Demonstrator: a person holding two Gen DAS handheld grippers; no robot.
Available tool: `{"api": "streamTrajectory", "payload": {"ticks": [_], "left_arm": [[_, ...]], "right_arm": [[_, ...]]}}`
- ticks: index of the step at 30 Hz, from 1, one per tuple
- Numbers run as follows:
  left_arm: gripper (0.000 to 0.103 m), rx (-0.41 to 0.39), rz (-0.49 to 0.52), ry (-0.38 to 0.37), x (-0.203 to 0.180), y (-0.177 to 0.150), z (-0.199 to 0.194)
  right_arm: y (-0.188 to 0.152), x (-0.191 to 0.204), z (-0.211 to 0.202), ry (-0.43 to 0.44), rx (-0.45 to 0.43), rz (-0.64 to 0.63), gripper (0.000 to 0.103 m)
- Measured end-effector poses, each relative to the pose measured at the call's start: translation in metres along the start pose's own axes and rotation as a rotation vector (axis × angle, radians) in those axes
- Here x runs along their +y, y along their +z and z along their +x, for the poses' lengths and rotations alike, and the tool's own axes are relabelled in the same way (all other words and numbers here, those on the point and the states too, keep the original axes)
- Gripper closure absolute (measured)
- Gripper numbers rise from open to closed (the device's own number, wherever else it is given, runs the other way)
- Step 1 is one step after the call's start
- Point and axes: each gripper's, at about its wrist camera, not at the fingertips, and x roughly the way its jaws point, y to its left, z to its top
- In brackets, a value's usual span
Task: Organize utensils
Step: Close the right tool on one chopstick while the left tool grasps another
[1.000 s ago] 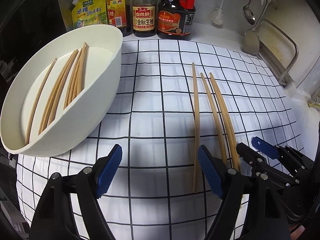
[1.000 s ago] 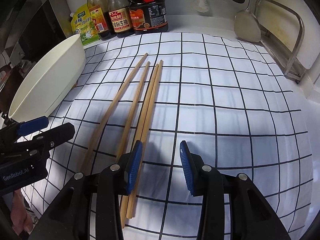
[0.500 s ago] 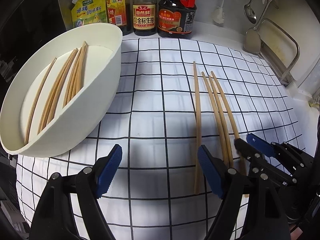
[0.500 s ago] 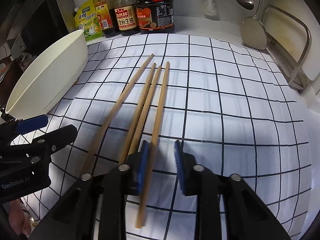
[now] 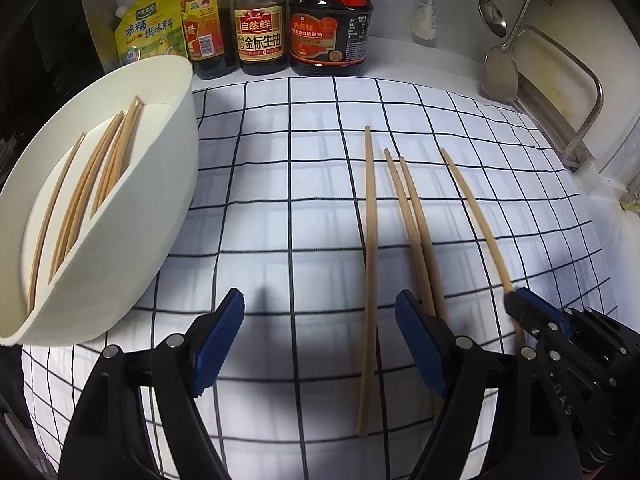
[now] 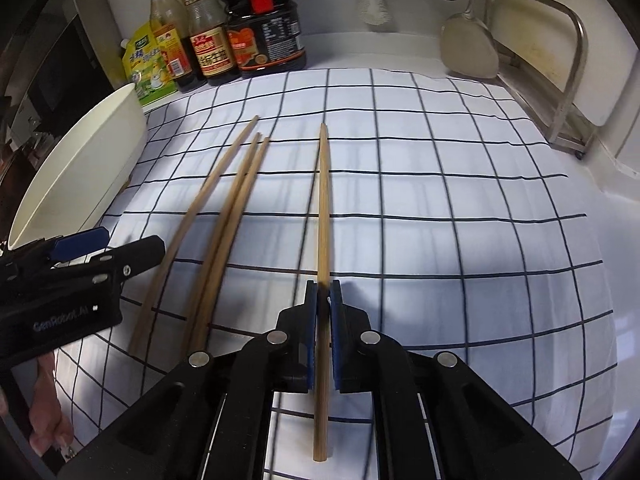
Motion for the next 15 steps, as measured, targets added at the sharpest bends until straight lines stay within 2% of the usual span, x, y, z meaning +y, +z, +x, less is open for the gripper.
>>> {"api": "streamTrajectory", "payload": {"ticks": [7,15], "left_arm": [[0.026,0.000,0.009,0.019,-0.005,0.012,0.015],[0.026,0.009,0.006,0.046,-0.006,0.019,0.026]], "right_arm": [[0.002,-0.022,-0.003,-0.015,-0.006,0.043,0.097],[0.005,-0.024,-0.001,-0.021,-0.011,0.035,0.094]]}}
